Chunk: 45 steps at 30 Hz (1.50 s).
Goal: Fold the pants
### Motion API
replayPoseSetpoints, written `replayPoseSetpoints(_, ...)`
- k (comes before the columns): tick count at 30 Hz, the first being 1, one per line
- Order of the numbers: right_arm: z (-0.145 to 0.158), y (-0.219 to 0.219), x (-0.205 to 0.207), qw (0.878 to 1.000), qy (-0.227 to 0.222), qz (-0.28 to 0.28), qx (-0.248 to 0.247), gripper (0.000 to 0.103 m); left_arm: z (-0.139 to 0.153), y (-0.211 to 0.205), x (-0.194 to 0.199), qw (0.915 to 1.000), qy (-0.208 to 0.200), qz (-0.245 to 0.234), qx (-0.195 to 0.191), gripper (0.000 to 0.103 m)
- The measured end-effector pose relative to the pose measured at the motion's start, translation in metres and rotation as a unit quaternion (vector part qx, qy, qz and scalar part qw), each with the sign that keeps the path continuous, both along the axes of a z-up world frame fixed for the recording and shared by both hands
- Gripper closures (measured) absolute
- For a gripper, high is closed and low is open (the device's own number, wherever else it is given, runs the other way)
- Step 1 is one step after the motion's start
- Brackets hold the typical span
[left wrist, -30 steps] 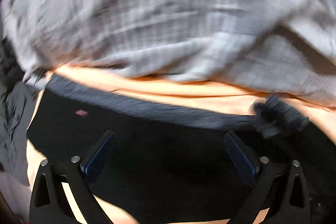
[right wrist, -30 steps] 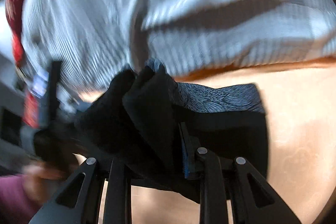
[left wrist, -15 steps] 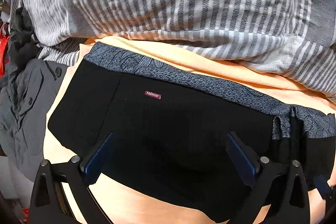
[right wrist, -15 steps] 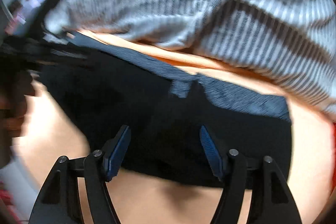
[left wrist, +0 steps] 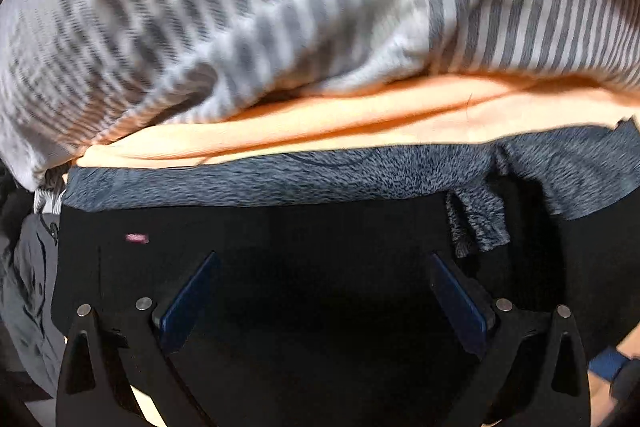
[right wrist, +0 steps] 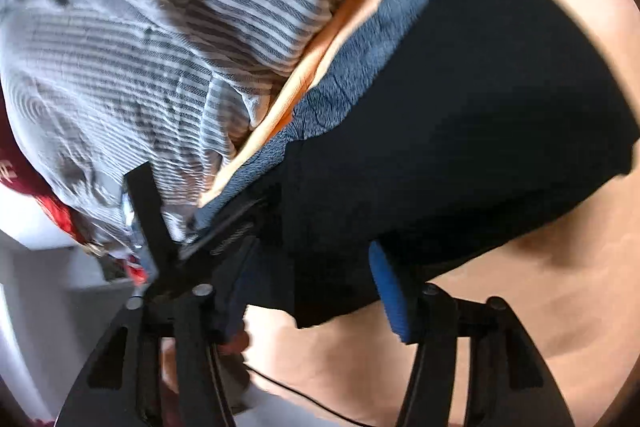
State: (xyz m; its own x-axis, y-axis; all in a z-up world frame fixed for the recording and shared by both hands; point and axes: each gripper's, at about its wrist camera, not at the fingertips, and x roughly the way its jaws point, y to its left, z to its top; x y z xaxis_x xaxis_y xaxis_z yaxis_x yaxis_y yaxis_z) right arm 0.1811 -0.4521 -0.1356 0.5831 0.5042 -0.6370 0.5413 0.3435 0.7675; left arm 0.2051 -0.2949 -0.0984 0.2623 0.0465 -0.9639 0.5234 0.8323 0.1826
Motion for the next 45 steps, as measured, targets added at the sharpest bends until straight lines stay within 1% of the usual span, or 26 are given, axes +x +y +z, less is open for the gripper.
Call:
replayPoseSetpoints(3, -0.018, 0.007, 0.006, 0.999, 0.005, -0.002, 0.033, 0.045, -0.018, -0.002, 0.0, 0.9998, 0.008, -0.002, 0.02, 0.0)
replayPoseSetpoints(6, -0.029, 0.005, 0.001, 0.997, 0.002, -0.042, 0.07, 0.045, -0.025, -0.002, -0.003, 0.9994, -0.005, -0.015, 0.031, 0.0)
replayPoseSetpoints(8, -0.035, 0.003, 0.0, 0.994, 0.002, -0.068, 0.091, 0.051, -0.028, -0.001, -0.002, 0.9994, -0.006, -0.016, 0.031, 0.0)
replayPoseSetpoints(9, -0.039, 0.002, 0.003, 0.992, 0.003, -0.077, 0.101, 0.071, -0.029, -0.002, -0.003, 0.9994, -0.005, -0.016, 0.03, 0.0)
replayPoseSetpoints(10, -0.044, 0.001, 0.004, 0.989, 0.005, -0.09, 0.12, 0.093, -0.03, -0.002, -0.002, 0.9994, -0.003, -0.015, 0.03, 0.0)
replayPoseSetpoints(11, -0.047, 0.001, 0.004, 0.987, 0.005, -0.097, 0.131, 0.097, -0.033, 0.001, 0.0, 0.9995, -0.002, -0.015, 0.03, 0.0)
replayPoseSetpoints(13, -0.04, -0.002, 0.004, 0.985, -0.015, -0.1, 0.143, 0.097, -0.035, 0.002, 0.0, 0.9995, 0.0, -0.015, 0.029, 0.0)
replayPoseSetpoints(16, -0.015, 0.002, 0.006, 0.992, -0.034, -0.05, 0.108, 0.097, -0.042, 0.005, 0.002, 0.9996, 0.0, -0.014, 0.026, 0.0)
replayPoseSetpoints(18, -0.011, 0.009, 0.003, 0.996, -0.02, -0.022, 0.085, 0.097, -0.041, 0.003, 0.006, 0.9996, -0.002, -0.012, 0.025, 0.0)
replayPoseSetpoints(21, -0.029, 0.021, -0.001, 0.997, 0.022, -0.005, 0.076, 0.097, -0.039, 0.008, 0.009, 0.9996, -0.002, -0.008, 0.025, 0.0)
replayPoseSetpoints(23, -0.038, 0.025, 0.0, 0.997, 0.036, 0.0, 0.071, 0.097, -0.032, 0.017, 0.015, 0.9997, -0.007, 0.002, 0.023, 0.0)
replayPoseSetpoints(24, -0.041, 0.026, 0.001, 0.997, 0.036, -0.002, 0.073, 0.097, -0.029, 0.022, 0.019, 0.9999, -0.002, 0.005, 0.01, 0.0)
replayPoseSetpoints(25, -0.039, 0.025, 0.003, 0.997, 0.033, 0.001, 0.071, 0.094, -0.025, 0.028, 0.023, 0.9999, -0.001, 0.011, 0.006, 0.0)
replayPoseSetpoints(27, -0.024, 0.027, 0.004, 0.998, 0.038, 0.035, 0.037, 0.09, -0.015, 0.039, 0.029, 0.9996, -0.012, 0.021, 0.012, 0.0)
replayPoseSetpoints(28, -0.017, 0.03, 0.008, 0.997, 0.043, 0.056, 0.021, 0.077, -0.008, 0.045, 0.031, 0.9996, -0.011, 0.027, 0.005, 0.0)
replayPoseSetpoints(29, -0.008, 0.034, 0.012, 0.996, 0.045, 0.079, 0.01, 0.07, 0.0, 0.051, 0.033, 0.9993, -0.007, 0.035, -0.008, 0.0)
replayPoseSetpoints(30, 0.007, 0.04, 0.013, 0.993, 0.043, 0.109, -0.01, 0.061, 0.006, 0.054, 0.035, 0.9991, -0.004, 0.039, -0.018, 0.0)
replayPoseSetpoints(31, 0.021, 0.043, 0.011, 0.991, 0.034, 0.129, -0.031, 0.06, 0.015, 0.055, 0.034, 0.9986, -0.001, 0.041, -0.033, 0.0)
replayPoseSetpoints(33, 0.05, 0.041, 0.006, 0.985, 0.011, 0.15, -0.08, 0.06, 0.027, 0.05, 0.027, 0.9979, 0.009, 0.029, -0.058, 0.0)
replayPoseSetpoints(35, 0.073, 0.025, -0.002, 0.983, 0.002, 0.136, -0.127, 0.06, 0.035, 0.037, 0.017, 0.997, 0.018, 0.002, -0.075, 0.0)
replayPoseSetpoints(36, 0.078, 0.011, -0.006, 0.983, 0.008, 0.121, -0.14, 0.06, 0.038, 0.028, 0.011, 0.9962, 0.023, -0.014, -0.083, 0.0)
replayPoseSetpoints(38, 0.079, -0.017, -0.01, 0.984, 0.033, 0.086, -0.153, 0.067, 0.039, 0.009, 0.002, 0.9934, 0.036, -0.034, -0.103, 0.0)
replayPoseSetpoints(39, 0.073, -0.032, -0.011, 0.984, 0.051, 0.072, -0.153, 0.079, 0.038, 0.001, -0.002, 0.9918, 0.044, -0.038, -0.114, 0.0)
replayPoseSetpoints(40, 0.07, -0.043, -0.012, 0.984, 0.064, 0.063, -0.154, 0.083, 0.037, -0.007, -0.006, 0.9903, 0.052, -0.038, -0.123, 0.0)
replayPoseSetpoints(43, 0.059, -0.063, -0.011, 0.982, 0.087, 0.051, -0.162, 0.083, 0.02, -0.026, -0.015, 0.9864, 0.079, -0.036, -0.139, 0.0)
replayPoseSetpoints(45, 0.044, -0.068, -0.007, 0.981, 0.093, 0.057, -0.162, 0.083, 0.001, -0.033, -0.019, 0.9886, 0.084, -0.031, -0.121, 0.0)
